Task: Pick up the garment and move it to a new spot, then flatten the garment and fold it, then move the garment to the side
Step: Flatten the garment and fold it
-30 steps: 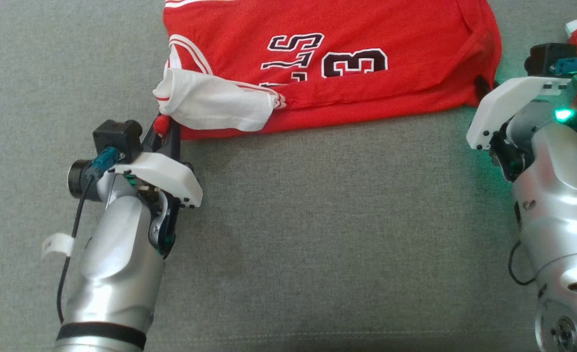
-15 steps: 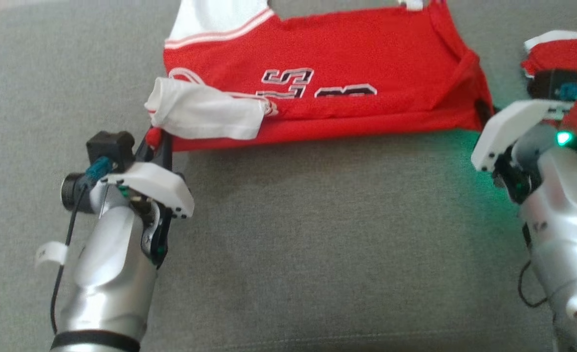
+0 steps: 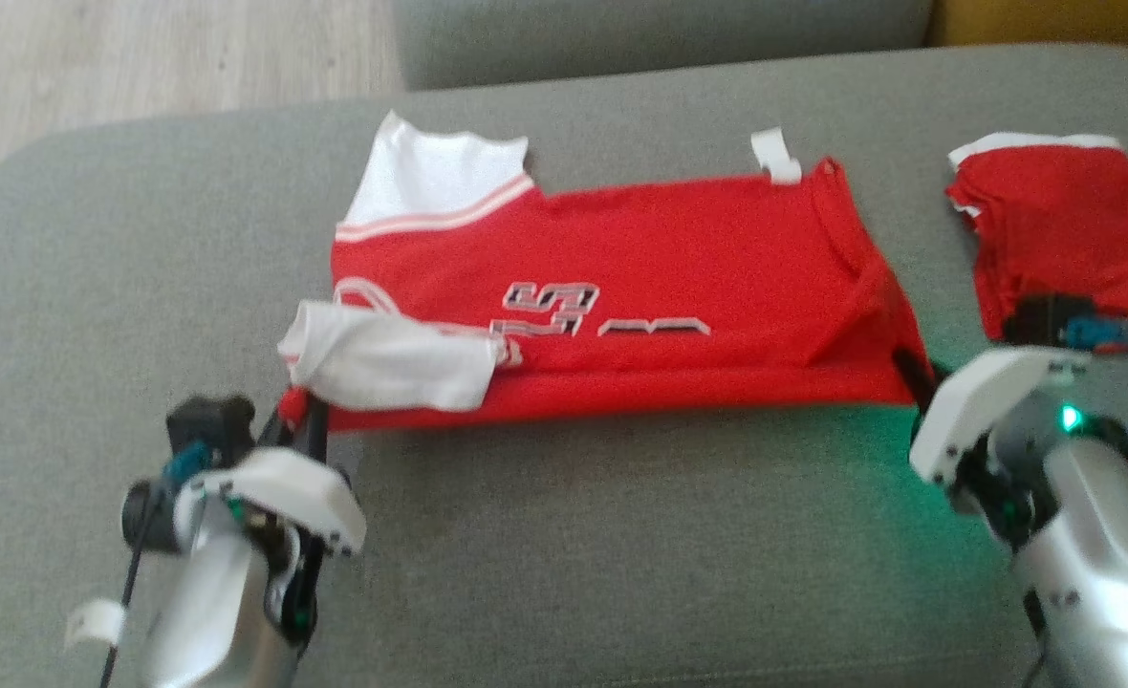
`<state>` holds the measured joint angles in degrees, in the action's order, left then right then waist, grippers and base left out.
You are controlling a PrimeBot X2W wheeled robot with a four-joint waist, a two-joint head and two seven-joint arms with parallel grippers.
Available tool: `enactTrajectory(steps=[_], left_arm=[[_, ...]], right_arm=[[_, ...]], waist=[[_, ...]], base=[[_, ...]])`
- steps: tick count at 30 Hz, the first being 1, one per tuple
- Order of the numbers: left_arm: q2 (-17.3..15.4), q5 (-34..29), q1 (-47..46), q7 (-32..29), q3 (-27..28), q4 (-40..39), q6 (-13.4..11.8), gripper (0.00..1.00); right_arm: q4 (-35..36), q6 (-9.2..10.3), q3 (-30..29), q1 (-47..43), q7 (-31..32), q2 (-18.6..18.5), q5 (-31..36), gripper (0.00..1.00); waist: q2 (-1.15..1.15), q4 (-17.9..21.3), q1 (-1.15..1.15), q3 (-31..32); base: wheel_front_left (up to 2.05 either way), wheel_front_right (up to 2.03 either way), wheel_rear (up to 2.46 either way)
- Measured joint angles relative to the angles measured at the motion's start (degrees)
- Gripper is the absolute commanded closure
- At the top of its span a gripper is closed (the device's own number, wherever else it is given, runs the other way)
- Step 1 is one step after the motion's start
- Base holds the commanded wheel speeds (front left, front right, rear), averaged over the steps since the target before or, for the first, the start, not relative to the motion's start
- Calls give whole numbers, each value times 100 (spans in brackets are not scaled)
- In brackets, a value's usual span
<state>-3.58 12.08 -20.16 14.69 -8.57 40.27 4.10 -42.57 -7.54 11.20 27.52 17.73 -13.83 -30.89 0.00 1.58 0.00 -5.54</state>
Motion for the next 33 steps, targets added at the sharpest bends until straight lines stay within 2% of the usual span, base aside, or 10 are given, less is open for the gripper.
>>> enactTrajectory(steps=[4,10,18,19,20,21,25,33], left_arm=[[-22,25,481,-36,-32,-175,24,100],[-24,77,939,-204,-157,-495,42,100],[-54,60,961,-321,-233,-555,-30,100],[-64,60,960,-365,-252,-534,-40,100],[-70,62,959,-405,-275,-506,-40,49],[-71,62,959,-410,-300,-474,-40,0],[-87,62,950,-412,-337,-433,-41,0],[-93,62,888,-166,-298,-498,-297,0]], right_arm=[[544,0,-66,-657,215,-53,-41,100],[1293,0,-476,-1522,410,-46,-13,100],[1867,0,-934,-1718,445,265,406,100],[1911,0,-979,-1729,436,300,465,51],[1951,0,-1039,-1747,397,333,535,0],[1973,0,-1123,-1762,361,385,594,0],[2063,0,-1276,-1773,238,470,745,0],[2485,0,-1544,-1800,-487,670,1028,0]], waist=[[0,37,0,225],[0,60,0,349],[0,104,0,247],[0,111,0,236],[0,117,0,225],[0,125,0,215],[0,148,0,197],[0,194,0,168]], base=[[0,0,0],[0,0,0],[0,0,0],[0,0,0],[0,0,0],[0,0,0],[0,0,0],[0,0,0]])
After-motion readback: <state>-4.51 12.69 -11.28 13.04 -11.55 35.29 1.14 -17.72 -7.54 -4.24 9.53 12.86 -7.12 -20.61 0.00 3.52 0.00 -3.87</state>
